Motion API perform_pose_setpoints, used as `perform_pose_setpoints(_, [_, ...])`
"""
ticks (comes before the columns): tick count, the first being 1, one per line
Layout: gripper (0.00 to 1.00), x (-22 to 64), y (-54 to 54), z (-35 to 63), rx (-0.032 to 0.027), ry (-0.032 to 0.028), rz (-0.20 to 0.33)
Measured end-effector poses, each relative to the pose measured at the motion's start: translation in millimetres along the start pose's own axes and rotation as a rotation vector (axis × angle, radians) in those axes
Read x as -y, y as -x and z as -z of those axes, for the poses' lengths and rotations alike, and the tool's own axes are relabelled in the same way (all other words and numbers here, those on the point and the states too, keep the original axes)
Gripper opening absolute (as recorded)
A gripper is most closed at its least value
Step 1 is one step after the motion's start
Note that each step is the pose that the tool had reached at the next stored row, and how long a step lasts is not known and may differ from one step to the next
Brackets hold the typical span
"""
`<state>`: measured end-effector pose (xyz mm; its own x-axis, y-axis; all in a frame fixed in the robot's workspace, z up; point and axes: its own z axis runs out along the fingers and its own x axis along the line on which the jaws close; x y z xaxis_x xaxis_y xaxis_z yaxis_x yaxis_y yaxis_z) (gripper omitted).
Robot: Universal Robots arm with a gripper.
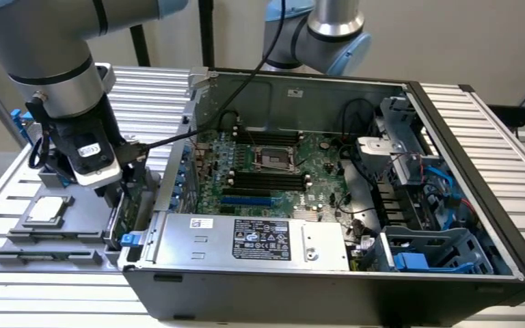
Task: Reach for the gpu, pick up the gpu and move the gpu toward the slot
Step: 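Pick up the gpu and move the gpu toward the slot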
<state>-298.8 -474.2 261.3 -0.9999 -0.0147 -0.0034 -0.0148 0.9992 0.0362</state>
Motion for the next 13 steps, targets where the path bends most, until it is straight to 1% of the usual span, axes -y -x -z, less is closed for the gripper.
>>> perform_pose_setpoints(7, [0.48,-0.3,-0.1,-12.7,-0.0001,0.0,0.001])
perform_pose_setpoints(9, [0.48,-0.6,0.0,-16.2,-0.0001,-0.0015,0.002])
perform_pose_setpoints(11, [0.48,-1.0,0.2,-17.3,-0.0002,-0.0036,0.002])
perform_pose_setpoints(13, [0.48,-1.1,1.0,-17.4,-0.0001,-0.0041,0.002])
